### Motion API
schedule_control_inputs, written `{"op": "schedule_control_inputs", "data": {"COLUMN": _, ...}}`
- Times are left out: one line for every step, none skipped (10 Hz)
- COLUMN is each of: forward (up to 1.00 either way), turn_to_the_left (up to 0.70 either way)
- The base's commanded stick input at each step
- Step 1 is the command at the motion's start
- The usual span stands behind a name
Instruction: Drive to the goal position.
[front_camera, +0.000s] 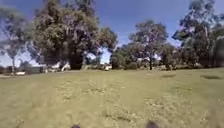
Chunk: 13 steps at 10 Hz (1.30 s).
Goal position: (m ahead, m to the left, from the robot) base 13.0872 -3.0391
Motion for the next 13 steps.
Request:
{"op": "schedule_control_inputs", "data": {"forward": 1.00, "turn_to_the_left": 0.00}}
{"op": "schedule_control_inputs", "data": {"forward": 1.00, "turn_to_the_left": 0.00}}
{"op": "schedule_control_inputs", "data": {"forward": 1.00, "turn_to_the_left": 0.00}}
{"op": "schedule_control_inputs", "data": {"forward": 1.00, "turn_to_the_left": 0.00}}
{"op": "schedule_control_inputs", "data": {"forward": 1.00, "turn_to_the_left": 0.00}}
{"op": "schedule_control_inputs", "data": {"forward": 1.00, "turn_to_the_left": 0.00}}
{"op": "schedule_control_inputs", "data": {"forward": 1.00, "turn_to_the_left": 0.00}}
{"op": "schedule_control_inputs", "data": {"forward": 1.00, "turn_to_the_left": 0.00}}
{"op": "schedule_control_inputs", "data": {"forward": 1.00, "turn_to_the_left": 0.00}}
{"op": "schedule_control_inputs", "data": {"forward": 1.00, "turn_to_the_left": 0.00}}
{"op": "schedule_control_inputs", "data": {"forward": 1.00, "turn_to_the_left": 0.00}}
{"op": "schedule_control_inputs", "data": {"forward": 1.00, "turn_to_the_left": 0.00}}
{"op": "schedule_control_inputs", "data": {"forward": 1.00, "turn_to_the_left": 0.00}}
